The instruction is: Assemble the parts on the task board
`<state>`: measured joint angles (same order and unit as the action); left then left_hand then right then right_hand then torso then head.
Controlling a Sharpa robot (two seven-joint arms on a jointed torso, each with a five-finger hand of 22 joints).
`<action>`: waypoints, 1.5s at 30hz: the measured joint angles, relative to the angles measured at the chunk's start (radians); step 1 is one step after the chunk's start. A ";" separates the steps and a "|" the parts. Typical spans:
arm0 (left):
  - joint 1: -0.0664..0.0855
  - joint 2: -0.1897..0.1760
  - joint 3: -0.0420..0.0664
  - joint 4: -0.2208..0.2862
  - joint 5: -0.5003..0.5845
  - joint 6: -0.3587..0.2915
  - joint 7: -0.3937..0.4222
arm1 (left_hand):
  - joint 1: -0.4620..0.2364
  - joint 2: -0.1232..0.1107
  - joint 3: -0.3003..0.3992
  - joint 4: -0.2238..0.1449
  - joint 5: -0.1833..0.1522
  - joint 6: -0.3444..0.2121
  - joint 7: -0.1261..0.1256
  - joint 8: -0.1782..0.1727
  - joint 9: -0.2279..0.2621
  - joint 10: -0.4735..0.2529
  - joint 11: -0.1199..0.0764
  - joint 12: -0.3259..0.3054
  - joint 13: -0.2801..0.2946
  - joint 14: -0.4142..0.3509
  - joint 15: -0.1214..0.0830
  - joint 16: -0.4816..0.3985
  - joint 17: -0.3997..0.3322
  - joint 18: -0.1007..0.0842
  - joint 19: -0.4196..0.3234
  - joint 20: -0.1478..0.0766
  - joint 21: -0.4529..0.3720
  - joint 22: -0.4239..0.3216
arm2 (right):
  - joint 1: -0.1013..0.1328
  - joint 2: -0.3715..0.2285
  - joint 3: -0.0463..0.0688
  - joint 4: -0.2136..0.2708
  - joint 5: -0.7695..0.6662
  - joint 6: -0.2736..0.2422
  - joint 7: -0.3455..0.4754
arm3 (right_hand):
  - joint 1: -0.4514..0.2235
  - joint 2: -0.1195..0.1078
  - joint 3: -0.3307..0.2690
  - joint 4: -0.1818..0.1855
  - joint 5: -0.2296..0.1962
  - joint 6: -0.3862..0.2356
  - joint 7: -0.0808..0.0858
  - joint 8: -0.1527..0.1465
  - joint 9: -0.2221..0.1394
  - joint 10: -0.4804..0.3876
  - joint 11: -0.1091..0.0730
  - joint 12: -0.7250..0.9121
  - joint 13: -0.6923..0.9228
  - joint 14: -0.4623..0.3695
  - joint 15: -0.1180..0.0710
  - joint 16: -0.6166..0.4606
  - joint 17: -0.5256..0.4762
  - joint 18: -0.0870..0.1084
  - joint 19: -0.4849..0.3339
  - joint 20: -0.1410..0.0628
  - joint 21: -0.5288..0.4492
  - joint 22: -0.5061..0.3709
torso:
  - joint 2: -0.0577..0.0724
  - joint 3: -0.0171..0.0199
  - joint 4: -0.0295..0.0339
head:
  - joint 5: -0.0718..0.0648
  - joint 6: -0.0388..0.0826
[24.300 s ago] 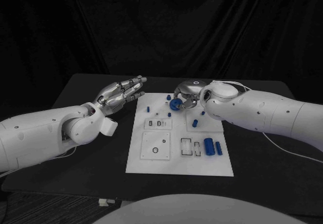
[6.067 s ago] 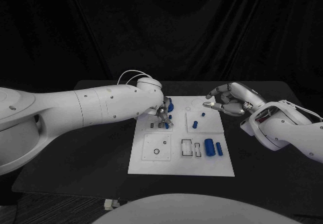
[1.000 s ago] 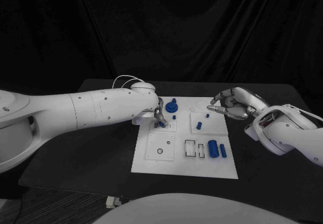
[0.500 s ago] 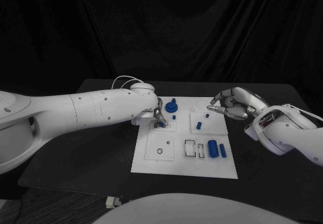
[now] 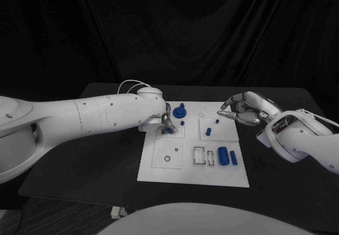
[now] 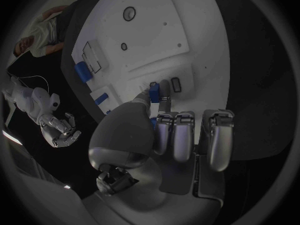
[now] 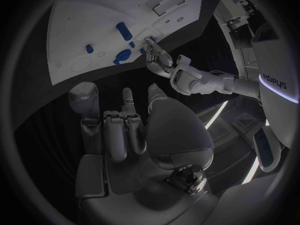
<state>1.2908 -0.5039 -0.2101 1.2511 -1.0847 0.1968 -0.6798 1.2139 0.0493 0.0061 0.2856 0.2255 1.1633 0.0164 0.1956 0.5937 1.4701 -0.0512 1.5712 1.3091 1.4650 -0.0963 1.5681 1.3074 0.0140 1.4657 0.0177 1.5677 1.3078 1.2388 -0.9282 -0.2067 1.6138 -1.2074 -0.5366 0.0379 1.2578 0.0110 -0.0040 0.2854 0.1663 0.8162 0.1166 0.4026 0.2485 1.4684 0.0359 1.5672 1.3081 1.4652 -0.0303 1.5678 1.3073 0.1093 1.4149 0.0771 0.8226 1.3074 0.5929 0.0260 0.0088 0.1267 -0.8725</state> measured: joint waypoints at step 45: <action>-0.006 0.016 0.004 -0.017 -0.001 0.006 0.017 | -0.001 -0.001 0.003 0.003 -0.006 0.005 0.005 0.001 0.002 0.003 0.003 0.000 0.000 0.000 0.000 0.000 0.000 0.000 0.000 0.000 0.000 0.000 | 0.000 -0.004 0.000 0.004 0.000 0.001 -0.004 | 0.000 0.000 0.000 0.000 0.000 0.000 0.000 0.000 0.001 0.000 0.000 0.000 -0.001 0.000 0.000 0.000 0.000 0.000 0.000 0.000 0.000 0.001 | 0.000 0.0000 -0.0001 | 0.001 0.000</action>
<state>1.2847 -0.4876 -0.2065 1.2337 -1.0853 0.2032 -0.6628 1.2125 0.0479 0.0088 0.2883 0.2196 1.1687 0.0217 0.1962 0.5956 1.4731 -0.0482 1.5712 1.3091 1.4650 -0.0963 1.5681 1.3073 0.0140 1.4657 0.0177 1.5677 1.3075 1.2387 -0.9326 -0.2067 1.6175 -1.2073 -0.5359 0.0342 1.2577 0.0109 -0.0040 0.2855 0.1663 0.8162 0.1167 0.4025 0.2491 1.4684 0.0359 1.5673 1.3076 1.4652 -0.0303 1.5678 1.3073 0.1092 1.4149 0.0770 0.8227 1.3080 0.5929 0.0260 0.0087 0.1279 -0.8725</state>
